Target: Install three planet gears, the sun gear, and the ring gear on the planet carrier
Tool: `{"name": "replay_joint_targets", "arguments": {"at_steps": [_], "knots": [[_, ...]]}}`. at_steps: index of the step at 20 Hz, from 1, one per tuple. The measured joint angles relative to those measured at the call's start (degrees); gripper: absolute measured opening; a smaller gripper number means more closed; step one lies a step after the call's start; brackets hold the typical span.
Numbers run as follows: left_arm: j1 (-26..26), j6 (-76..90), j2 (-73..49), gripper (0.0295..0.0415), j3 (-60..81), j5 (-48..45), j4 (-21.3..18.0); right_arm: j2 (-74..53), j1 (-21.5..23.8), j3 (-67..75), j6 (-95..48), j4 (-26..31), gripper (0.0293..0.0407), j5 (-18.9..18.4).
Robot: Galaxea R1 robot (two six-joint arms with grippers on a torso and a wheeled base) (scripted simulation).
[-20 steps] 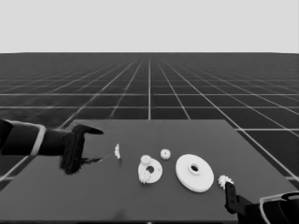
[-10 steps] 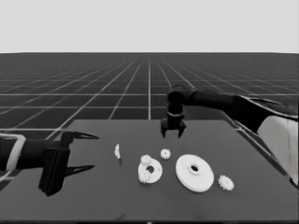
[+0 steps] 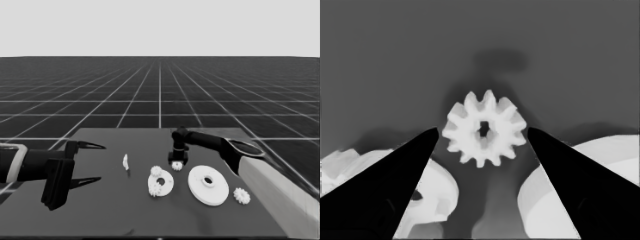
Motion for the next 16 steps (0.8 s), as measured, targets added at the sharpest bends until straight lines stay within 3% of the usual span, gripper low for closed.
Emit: {"name": "replay_joint_targets", "arguments": {"at_steps": [5, 7, 15, 16], "knots": [[0.0, 0.0, 0.0, 0.0385, 0.0, 0.0, 0.0, 1.37, -0.89, -3.33, -1.8, -0.29, 0.0383, 1.1], [0.0, 0.0, 0.0, 0.0385, 0.0, 0.0, 0.0, 1.51, -0.89, -3.55, -1.87, -0.36, 0.0314, 1.26], [0.0, 0.0, 0.0, 0.0385, 0.0, 0.0, 0.0, 1.57, -0.88, -3.7, -1.91, -0.45, 0.0312, 1.4], [0.0, 0.0, 0.0, 0.0385, 0.0, 0.0, 0.0, -4.72, 4.02, 11.86, 6.2, 3.31, 0.0312, -5.73]]}}
